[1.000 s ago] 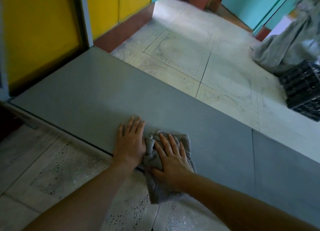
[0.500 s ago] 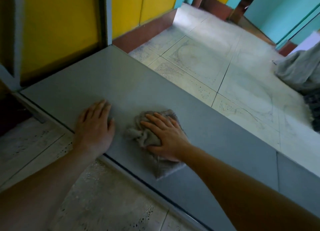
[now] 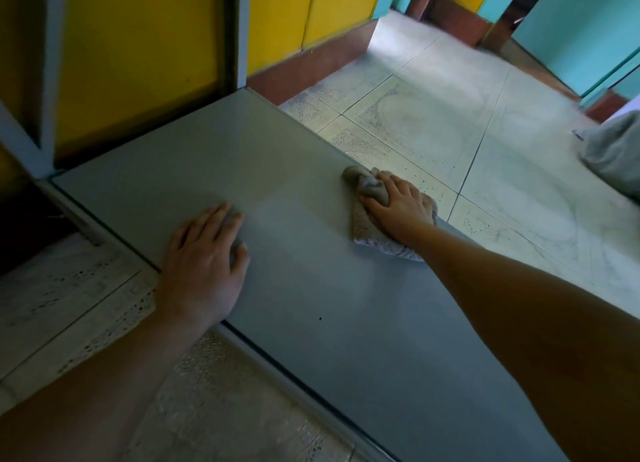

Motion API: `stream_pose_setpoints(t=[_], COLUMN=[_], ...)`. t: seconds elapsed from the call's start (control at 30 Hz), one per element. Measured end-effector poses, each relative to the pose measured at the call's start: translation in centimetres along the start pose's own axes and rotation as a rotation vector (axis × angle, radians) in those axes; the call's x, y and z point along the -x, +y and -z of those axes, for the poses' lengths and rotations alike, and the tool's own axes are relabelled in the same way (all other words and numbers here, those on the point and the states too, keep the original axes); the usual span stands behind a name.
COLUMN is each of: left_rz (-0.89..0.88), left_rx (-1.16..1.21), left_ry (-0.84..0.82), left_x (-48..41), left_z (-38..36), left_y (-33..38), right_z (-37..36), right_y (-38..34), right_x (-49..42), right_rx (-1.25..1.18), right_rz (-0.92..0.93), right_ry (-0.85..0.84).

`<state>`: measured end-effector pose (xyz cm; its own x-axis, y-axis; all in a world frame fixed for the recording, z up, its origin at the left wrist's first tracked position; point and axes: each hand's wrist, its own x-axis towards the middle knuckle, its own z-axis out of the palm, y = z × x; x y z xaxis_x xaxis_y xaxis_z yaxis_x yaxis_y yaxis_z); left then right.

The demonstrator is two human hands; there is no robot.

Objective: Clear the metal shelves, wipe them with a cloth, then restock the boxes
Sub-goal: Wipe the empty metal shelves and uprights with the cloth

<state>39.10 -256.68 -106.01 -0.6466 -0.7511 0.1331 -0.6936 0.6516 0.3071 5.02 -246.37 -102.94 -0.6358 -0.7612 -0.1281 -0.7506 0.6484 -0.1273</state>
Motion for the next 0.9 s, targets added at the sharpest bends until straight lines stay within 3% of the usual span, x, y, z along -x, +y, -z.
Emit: stream_pose_setpoints(t=[0.13,0.33,0.5,0.6,0.7,0.9], left_rz=[0.007,0.013,0.039,0.100,0.297,0.246], left_rx=[0.006,0.015,0.075,0.308,0.653,0.263], left_ry=[0.007,-0.011,-0.034,0.001,-0.012,0.016], left_x=[0.0,0.0,0.0,0.2,-0.9,-4.6], left_z=[0.1,0.3,0.8,1.5,3.3,3.5], left_y=[0.1,0.4,0.7,0.8,-0.3,-5.6], right_z=[-0.4,-2.9,-3.9,-3.9,-4.1,-4.5], right_y=[-2.7,-11.0,-13.4,-14.6,-17.0,-20.1], right_x=[4.7,17.5,19.2,18.5,16.2,12.0], right_rx=[0.001,0.052,0.082,0.079,0.047,0.009], right_rz=[0.065,0.419,0.392,0.366,0.367,0.413], right_ry=[-0.017,-0.134,-0.113,-0.111,-0.096,-0.053])
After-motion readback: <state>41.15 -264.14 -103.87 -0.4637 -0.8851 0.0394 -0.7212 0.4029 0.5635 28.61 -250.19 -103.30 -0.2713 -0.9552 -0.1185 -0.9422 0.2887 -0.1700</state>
